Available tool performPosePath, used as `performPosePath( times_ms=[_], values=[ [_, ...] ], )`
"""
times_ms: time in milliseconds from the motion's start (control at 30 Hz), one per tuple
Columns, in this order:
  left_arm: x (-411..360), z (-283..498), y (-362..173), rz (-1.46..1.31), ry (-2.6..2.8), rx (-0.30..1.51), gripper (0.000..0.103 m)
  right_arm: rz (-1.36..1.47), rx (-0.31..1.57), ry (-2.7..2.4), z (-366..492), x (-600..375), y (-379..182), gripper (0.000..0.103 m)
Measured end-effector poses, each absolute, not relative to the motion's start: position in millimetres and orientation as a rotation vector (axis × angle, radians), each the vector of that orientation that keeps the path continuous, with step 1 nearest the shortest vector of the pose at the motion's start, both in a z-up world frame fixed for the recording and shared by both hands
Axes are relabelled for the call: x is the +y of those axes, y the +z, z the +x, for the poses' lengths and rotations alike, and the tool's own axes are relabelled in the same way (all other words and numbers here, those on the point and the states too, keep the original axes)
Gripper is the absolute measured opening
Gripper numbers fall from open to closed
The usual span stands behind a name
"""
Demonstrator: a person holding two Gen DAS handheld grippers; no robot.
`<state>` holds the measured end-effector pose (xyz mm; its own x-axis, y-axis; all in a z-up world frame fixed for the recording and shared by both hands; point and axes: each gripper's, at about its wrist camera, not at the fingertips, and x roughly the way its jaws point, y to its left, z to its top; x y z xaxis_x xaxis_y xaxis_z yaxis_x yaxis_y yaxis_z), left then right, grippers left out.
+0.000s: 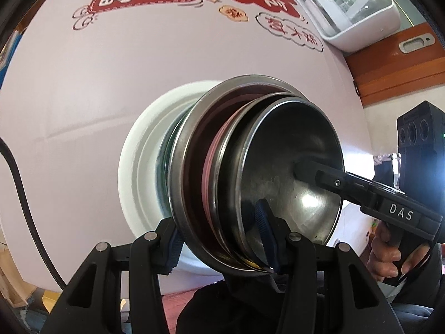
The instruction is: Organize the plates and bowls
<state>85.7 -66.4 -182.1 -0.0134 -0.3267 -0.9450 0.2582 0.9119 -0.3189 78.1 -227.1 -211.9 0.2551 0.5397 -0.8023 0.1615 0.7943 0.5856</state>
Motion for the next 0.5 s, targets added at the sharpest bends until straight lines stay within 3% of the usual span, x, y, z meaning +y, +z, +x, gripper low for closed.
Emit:
performPosePath(
  times_ms=[500],
  values=[
    [-69, 97, -197, 0.035, -0.578, 1.548, 0.048, 0.707, 1.221, 0.094, 55, -222, -210, 0.033]
  ],
)
